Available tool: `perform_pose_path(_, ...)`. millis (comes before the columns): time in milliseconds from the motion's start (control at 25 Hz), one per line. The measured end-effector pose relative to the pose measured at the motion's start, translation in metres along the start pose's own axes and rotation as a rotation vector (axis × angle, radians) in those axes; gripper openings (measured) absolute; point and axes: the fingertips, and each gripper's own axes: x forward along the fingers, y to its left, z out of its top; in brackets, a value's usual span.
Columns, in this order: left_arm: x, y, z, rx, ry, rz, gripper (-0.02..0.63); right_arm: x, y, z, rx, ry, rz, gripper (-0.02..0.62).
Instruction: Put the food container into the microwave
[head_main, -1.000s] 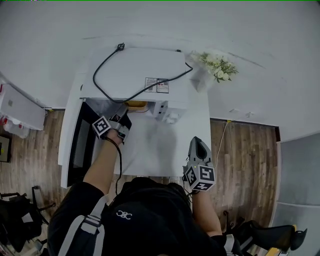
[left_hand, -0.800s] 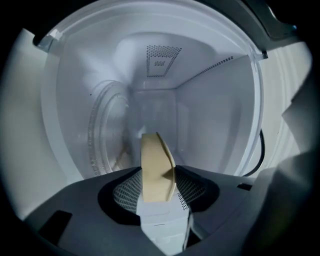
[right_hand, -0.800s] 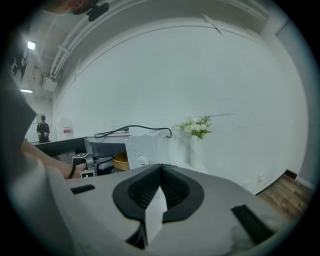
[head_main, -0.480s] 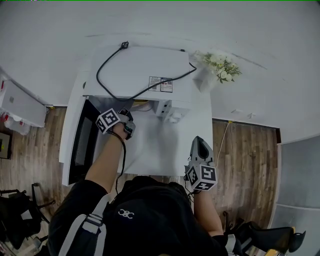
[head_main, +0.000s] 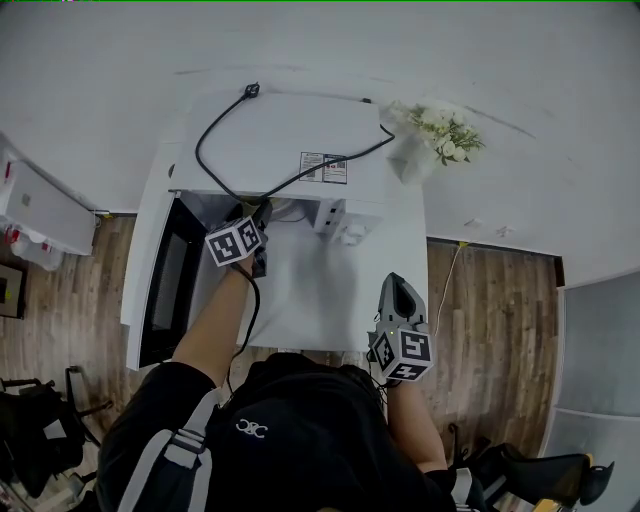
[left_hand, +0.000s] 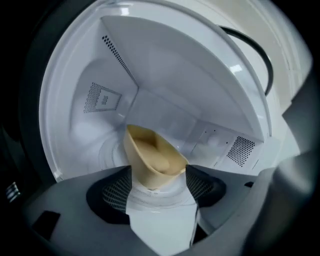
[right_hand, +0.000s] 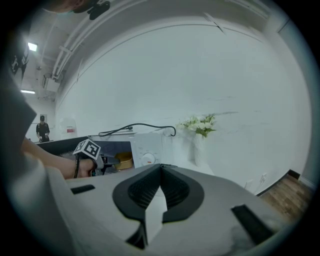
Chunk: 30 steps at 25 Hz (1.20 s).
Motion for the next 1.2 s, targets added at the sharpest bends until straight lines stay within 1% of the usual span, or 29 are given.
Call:
perform_pose_path(120,-0.011,-0.002,0.001,0.116,-0.03,0.038,0.349,0.001,0.002,-0.001,0.004,0.0,0.011,0.006)
perform_pose_path(160,-0.016,-0.003,0.001,0.155,-0.04,0.046,0.325,0.002,0.004,-0.001,0.004,-0.001,0.018,0.005)
perform_pose_path(240,-0.03,-0.008,0.0,0.24,-0.068,0.058,0.251,0.005,0.008,0.0,0.003,-0.003,0.038,0.005)
perform_pose_path(360,-0.055,-0.021,0.002,0.379,-0.129,0.081,0.097,0.01,0.017,0.003,-0.001,-0.007,0.077,0.005)
perform_pose_path(440,-0.072,-0.031,0.003,0.443,-0.161,0.087,0.035,0.013,0.026,0.006,-0.006,-0.011,0.111,0.005)
perform_pose_path(480,-0.081,-0.035,0.004,0.456,-0.172,0.089,0.018,0.014,0.031,0.008,-0.009,-0.014,0.131,0.005)
perform_pose_path(560,-0.098,-0.043,0.007,0.446,-0.196,0.091,0.002,0.018,0.041,0.014,-0.017,-0.025,0.178,0.005)
perform_pose_path(680,-0.128,-0.056,0.013,0.424,-0.234,0.102,0.002,0.022,0.052,0.022,-0.016,-0.04,0.238,0.005)
perform_pose_path(800,-0.16,-0.07,0.015,0.415,-0.251,0.116,0.002,0.022,0.061,0.031,0.001,-0.061,0.292,0.006)
perform_pose_path(920,-0.192,-0.088,0.016,0.456,-0.266,0.14,0.002,0.02,0.068,0.043,0.013,-0.093,0.344,0.005)
perform_pose_path(1040,-0.216,-0.112,0.01,0.505,-0.28,0.151,0.002,0.014,0.071,0.055,-0.003,-0.121,0.391,0.006)
perform_pose_path(1200,-0.235,-0.133,-0.002,0.476,-0.294,0.162,0.002,0.007,0.077,0.063,-0.044,-0.137,0.469,0.005)
